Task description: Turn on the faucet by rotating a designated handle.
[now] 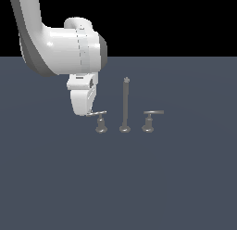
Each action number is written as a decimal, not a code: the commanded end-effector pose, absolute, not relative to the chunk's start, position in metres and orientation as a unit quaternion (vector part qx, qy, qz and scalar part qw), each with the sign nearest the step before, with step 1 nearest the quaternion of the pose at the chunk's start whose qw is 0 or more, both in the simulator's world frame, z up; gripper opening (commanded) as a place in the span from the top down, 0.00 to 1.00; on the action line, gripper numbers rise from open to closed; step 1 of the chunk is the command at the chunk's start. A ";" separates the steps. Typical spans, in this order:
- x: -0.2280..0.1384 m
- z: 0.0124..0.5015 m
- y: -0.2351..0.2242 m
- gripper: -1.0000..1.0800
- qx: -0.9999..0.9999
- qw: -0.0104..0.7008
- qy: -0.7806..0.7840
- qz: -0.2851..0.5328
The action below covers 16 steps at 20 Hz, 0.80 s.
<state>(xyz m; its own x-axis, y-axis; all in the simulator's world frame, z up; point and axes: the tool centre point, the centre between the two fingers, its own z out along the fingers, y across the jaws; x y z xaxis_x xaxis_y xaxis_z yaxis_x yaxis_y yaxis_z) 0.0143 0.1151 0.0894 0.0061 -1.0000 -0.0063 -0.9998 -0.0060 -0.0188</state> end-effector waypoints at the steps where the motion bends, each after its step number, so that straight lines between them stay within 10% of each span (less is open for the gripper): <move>1: 0.000 0.089 0.113 1.00 -0.710 0.002 0.704 -0.001; 16: -0.033 0.089 0.097 1.00 -0.713 0.002 0.701 0.000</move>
<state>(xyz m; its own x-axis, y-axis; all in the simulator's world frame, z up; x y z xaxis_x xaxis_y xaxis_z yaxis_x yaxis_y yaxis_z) -0.0295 0.1137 0.0888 0.0355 -0.9993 -0.0101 -0.9993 -0.0355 -0.0068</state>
